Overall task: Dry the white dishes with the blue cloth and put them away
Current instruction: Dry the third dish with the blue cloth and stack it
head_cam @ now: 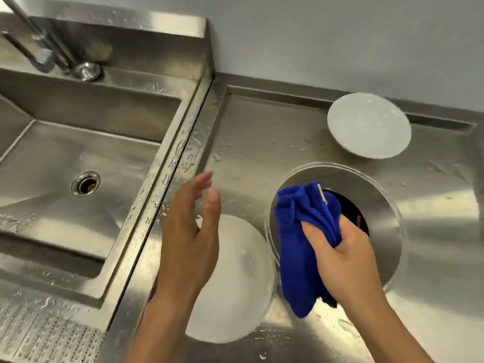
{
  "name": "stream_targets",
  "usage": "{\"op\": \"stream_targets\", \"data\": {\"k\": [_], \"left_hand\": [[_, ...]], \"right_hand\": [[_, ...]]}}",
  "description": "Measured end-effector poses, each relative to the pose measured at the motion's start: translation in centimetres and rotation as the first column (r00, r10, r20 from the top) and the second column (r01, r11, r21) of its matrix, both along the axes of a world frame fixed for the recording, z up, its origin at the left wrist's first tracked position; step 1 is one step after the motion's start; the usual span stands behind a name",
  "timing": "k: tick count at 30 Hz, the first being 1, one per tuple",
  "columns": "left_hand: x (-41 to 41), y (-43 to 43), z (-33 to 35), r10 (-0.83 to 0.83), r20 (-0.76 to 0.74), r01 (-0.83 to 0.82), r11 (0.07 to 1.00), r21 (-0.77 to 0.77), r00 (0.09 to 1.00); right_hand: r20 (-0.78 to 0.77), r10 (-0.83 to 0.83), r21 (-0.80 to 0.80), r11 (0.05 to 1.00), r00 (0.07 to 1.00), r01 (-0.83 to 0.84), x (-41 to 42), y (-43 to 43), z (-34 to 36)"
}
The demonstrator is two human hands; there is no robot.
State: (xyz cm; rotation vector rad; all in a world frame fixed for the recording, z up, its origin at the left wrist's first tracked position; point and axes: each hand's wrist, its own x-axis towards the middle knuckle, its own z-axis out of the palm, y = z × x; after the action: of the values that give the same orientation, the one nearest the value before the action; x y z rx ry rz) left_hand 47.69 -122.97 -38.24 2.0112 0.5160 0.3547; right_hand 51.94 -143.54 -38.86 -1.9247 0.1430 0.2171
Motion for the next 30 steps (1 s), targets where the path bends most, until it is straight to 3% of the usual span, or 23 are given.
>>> {"op": "stream_targets", "data": {"k": [5,11,16,21,25,30], "left_hand": [[8.6,-7.0,6.7,-0.16,0.192,0.189,0.971,-0.146,0.968],[16.0,-15.3,7.2,-0.218,0.222,0.266,0.94,-0.212,0.95],[20.7,-18.2,3.3,-0.155,0.105,0.178,0.946,-0.27,0.982],[25.9,-18.7,-4.6,-0.041,-0.169,-0.01,0.956,-0.292,0.985],[28.6,-19.6,-9.6,-0.032,-0.307,-0.136,0.849,-0.511,0.951],[30.8,-21.1,-12.9,-0.022,-0.284,-0.191,0.69,-0.698,0.959]], "right_hand": [[0.137,-0.246,0.204,0.955,0.96,0.215,5.5,-5.2,6.1],[0.252,-0.238,0.343,0.928,0.938,0.143,13.0,-10.4,7.2],[0.217,-0.232,0.37,0.918,0.948,0.14,17.7,-12.8,4.3],[0.187,-0.247,0.366,0.916,0.951,0.166,22.3,-14.4,-0.9],[0.164,-0.261,0.319,0.927,0.951,0.2,25.4,-15.2,-4.8],[0.114,-0.298,0.315,0.915,0.948,0.25,27.2,-16.0,-8.4]]}}
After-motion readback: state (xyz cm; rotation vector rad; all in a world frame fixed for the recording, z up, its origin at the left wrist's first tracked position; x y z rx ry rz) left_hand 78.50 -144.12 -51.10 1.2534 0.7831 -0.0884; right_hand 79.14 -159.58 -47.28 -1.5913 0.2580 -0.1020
